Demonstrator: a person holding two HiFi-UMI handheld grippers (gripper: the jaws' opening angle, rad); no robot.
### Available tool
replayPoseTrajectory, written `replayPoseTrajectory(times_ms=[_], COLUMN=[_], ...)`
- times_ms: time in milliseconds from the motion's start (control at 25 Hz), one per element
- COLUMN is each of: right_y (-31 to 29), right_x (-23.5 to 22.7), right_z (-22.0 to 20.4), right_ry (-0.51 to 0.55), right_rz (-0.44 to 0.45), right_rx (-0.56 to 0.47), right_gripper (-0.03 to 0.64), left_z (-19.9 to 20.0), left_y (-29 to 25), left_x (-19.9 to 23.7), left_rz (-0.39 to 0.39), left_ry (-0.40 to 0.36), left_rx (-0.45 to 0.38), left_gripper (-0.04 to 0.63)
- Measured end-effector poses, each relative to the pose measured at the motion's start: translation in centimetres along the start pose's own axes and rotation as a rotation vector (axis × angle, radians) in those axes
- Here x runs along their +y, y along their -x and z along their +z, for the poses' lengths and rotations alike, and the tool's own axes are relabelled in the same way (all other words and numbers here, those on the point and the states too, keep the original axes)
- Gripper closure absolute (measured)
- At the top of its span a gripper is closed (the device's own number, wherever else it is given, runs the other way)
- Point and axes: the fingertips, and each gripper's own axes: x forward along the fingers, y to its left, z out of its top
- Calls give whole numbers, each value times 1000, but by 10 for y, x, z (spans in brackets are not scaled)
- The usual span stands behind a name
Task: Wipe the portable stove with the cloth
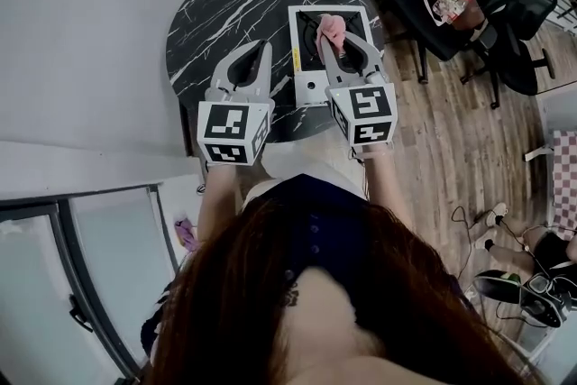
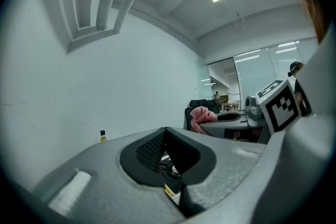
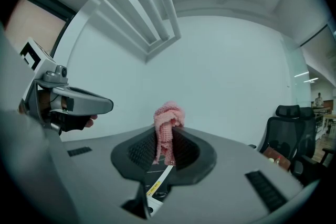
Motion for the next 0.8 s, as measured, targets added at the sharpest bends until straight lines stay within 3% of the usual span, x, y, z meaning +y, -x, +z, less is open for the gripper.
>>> replayPoseTrajectory(times_ms=[320,800], right_y=[30,51], right_x=[6,19], right_z=[11,0], right_ry=[-41,-81], right_rz=[1,17], right_rx=[-49,-12], right_gripper=[561,561], left_z=[8,-5], left_y=[18,40], left_x=[-14,-24], left_rz=[1,-6], left_ry=[-1,43], left_rx=[-23,-14], left_gripper=[586,586])
